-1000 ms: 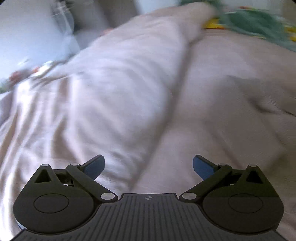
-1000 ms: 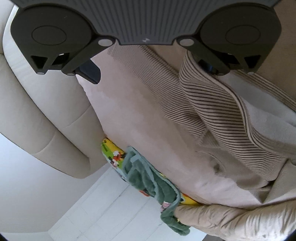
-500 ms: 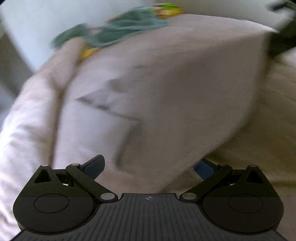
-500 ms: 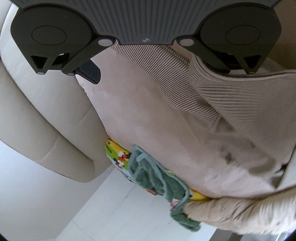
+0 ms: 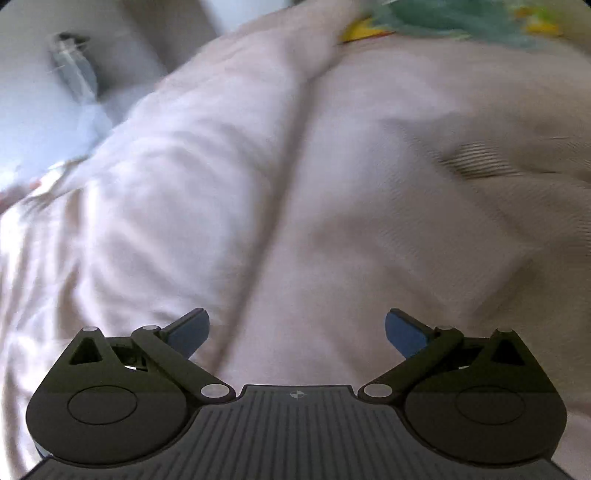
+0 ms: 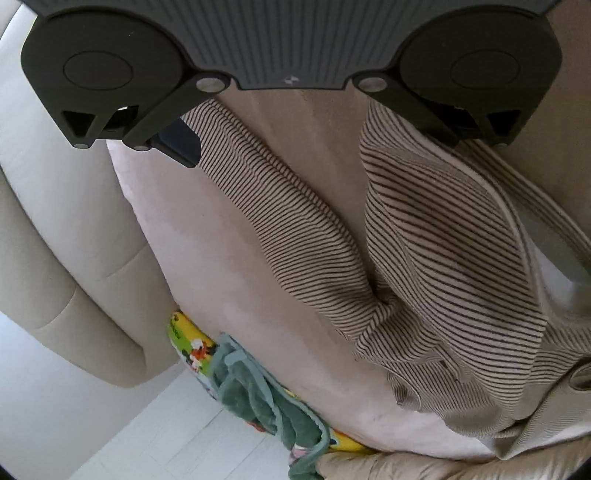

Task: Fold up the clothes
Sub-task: 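Spread the striped shirt flat on the bed with both grippers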

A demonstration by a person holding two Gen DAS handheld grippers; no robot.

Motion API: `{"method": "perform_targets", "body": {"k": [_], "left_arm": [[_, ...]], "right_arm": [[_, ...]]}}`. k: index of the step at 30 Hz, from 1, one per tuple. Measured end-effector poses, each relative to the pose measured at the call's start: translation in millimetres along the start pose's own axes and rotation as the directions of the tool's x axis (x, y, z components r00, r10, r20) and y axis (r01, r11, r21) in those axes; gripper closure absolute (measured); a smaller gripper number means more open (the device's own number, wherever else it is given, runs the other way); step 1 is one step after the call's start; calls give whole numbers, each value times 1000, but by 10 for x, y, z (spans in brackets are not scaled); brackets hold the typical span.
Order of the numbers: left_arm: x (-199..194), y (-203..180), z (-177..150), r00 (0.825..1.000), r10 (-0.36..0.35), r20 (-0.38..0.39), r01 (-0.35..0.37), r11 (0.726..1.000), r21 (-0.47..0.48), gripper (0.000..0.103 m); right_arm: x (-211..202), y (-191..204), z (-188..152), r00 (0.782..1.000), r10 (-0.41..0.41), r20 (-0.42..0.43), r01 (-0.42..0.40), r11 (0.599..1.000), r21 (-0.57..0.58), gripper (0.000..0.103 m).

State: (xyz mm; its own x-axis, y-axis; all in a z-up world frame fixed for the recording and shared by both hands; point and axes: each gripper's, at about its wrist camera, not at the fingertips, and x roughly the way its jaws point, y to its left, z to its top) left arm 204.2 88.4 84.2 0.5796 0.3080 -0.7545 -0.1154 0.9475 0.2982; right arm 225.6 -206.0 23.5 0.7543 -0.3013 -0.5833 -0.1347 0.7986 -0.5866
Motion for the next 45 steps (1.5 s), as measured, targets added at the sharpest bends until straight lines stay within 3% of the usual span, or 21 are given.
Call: {"method": "perform_targets", "body": {"k": [1,3,5,7,9,11,13,17,20,22,26,29,32,35,38,41,45], "left_arm": [[-110,-44,-38,996,-84,28,83,996,29,0],[-333,-201,-119,963,-259,78,247,960,130,0],[-417,-380,-178,934,-342,105,307,917,256,0],[-525,-688,-341,922,-370,111,299,867,398,0],[-474,-938,-475,929,-354,111,259,833,488,0],[-378,-1047,-503,943,-309,122,203,826,526,0],[-337,-1054,-462,950,-277,141,172,847,502,0],[-348,-829,-211,969,-186,166,120,932,342,0],[-262,-571,-68,988,-92,124,66,977,204,0],[-173,-442,-30,995,-63,81,53,990,128,0],[-123,-351,-25,999,-32,44,29,997,68,0],[-138,-288,-21,1000,-13,20,12,1000,25,0],[-285,-184,74,999,-31,32,31,999,27,0],[-661,-70,142,995,-80,64,75,994,79,0],[-1029,66,141,991,-108,78,99,989,110,0],[-1177,123,-138,992,-127,-6,127,990,66,0],[-935,11,-706,973,-135,-187,141,990,21,0]], "right_arm": [[-32,-40,10,1000,-1,7,1,1000,24,0],[-74,-146,47,1000,-3,14,2,997,82,0],[-108,-287,103,1000,0,28,-4,988,155,0],[-129,-458,164,999,16,46,-26,971,238,0],[-116,-641,229,997,54,48,-67,943,326,0],[-82,-821,285,993,112,45,-120,905,409,0],[-32,-949,302,986,163,34,-161,874,458,0],[-11,-975,280,984,177,35,-175,884,435,0],[-17,-932,223,983,183,26,-177,888,424,0],[-7,-864,173,981,195,8,-181,891,416,0],[34,-560,70,976,216,-40,-190,924,332,0],[39,-192,13,989,134,-58,-125,981,147,0],[-25,-86,-22,994,106,-34,-107,994,-30,0],[-460,-536,123,993,-8,122,19,995,-94,0],[-931,-893,200,982,-23,188,41,995,-94,0],[-1178,-937,85,984,13,175,19,984,-178,0],[-1095,-550,-335,992,124,25,-111,947,-300,0]]}}
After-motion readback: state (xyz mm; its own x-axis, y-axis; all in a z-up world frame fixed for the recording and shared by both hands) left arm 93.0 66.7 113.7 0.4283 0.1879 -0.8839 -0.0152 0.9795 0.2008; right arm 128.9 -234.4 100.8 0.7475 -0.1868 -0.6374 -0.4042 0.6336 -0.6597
